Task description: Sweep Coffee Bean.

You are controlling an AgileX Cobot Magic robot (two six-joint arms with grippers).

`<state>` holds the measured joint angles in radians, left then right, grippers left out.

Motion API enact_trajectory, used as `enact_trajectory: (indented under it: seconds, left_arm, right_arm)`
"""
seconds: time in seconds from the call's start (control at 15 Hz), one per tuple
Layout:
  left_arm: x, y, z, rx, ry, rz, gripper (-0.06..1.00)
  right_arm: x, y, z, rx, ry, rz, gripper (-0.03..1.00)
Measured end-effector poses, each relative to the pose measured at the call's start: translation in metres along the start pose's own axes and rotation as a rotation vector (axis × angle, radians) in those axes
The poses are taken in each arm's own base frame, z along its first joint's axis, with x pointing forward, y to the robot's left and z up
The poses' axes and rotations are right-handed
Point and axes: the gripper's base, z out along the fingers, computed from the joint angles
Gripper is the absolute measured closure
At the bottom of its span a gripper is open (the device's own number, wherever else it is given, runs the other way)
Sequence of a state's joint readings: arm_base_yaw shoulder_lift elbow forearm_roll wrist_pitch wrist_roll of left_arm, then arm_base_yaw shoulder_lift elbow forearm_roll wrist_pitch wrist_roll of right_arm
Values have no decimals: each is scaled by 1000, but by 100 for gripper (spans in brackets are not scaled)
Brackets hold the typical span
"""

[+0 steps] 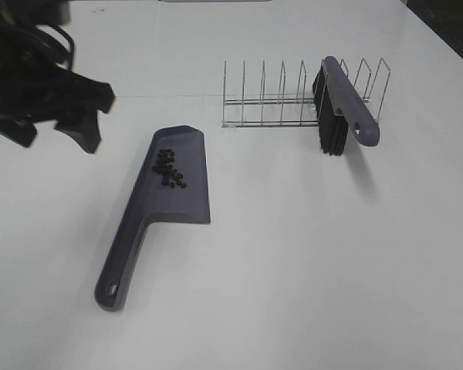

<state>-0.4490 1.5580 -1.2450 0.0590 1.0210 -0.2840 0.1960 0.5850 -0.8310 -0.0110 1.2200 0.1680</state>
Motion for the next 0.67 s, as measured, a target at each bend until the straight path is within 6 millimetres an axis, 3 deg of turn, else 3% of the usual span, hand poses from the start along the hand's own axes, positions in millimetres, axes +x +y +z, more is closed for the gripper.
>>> enact_trajectory:
  seconds: [0.07,0.2,0.27,0.47,0.53,0.67]
  left_arm:
    - [4,2,-12,-4,-19,3,24]
    - [39,15,-64,18,-126,-3,24]
    - [85,28,-85,30,-171,-3,24]
    - [166,49,-94,47,-265,44,24]
    - [177,52,-92,47,-275,59,24]
    - [220,62,-90,59,-378,132,24]
  right_arm:
    - [5,-1,2,1,5,-1,29]
    - [22,-3,12,6,38,-28,29]
    - [40,-6,28,8,98,-64,29]
    - [61,-9,41,0,105,-123,29]
    - [60,-9,40,-3,70,-132,29]
    - [62,-6,40,-45,-29,-170,29]
